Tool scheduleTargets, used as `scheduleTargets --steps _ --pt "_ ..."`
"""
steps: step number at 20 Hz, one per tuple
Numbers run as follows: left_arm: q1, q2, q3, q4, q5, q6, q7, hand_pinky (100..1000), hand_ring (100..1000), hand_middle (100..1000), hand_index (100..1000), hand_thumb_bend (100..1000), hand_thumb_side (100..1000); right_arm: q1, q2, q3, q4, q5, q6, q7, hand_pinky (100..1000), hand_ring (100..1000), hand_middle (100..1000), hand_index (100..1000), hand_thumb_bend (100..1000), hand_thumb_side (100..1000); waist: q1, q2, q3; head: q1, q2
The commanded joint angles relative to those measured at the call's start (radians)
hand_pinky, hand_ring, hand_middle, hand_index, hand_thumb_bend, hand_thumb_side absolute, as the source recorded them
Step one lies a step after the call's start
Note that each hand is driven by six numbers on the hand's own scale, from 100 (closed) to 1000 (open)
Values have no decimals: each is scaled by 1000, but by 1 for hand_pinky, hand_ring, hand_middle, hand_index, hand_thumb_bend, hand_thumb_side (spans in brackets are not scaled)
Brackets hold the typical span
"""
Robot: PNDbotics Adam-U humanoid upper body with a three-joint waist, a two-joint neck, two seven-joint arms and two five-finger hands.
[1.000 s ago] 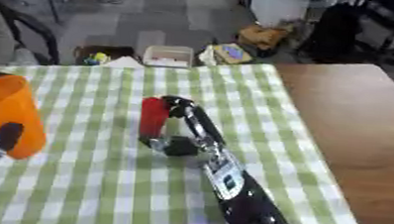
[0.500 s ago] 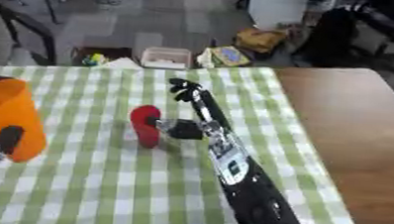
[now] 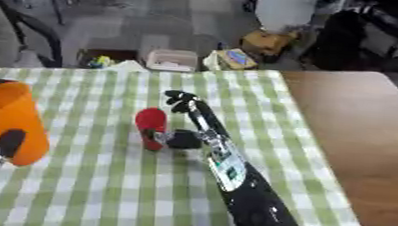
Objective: Pour the contents of one cup into another cup.
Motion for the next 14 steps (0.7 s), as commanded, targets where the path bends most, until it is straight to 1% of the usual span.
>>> scheduleTargets --steps 1,10,14 --pt "-11 8 5 -18 5 -1 -5 464 366 402 840 100 411 -23 9 2 4 17 -4 8 758 694 707 879 622 360 1 -19 5 -5 -5" --pt "-16 1 3 -18 13 -4 -10 464 366 402 841 100 414 -32 47 2 36 51 -11 16 757 690 703 877 621 359 -1 -19 20 -9 -6" --pt "-19 -2 0 -18 17 -6 -12 465 365 402 841 100 414 -33 61 2 46 64 -14 18 752 670 691 875 621 361 1 -18 25 -11 -5"
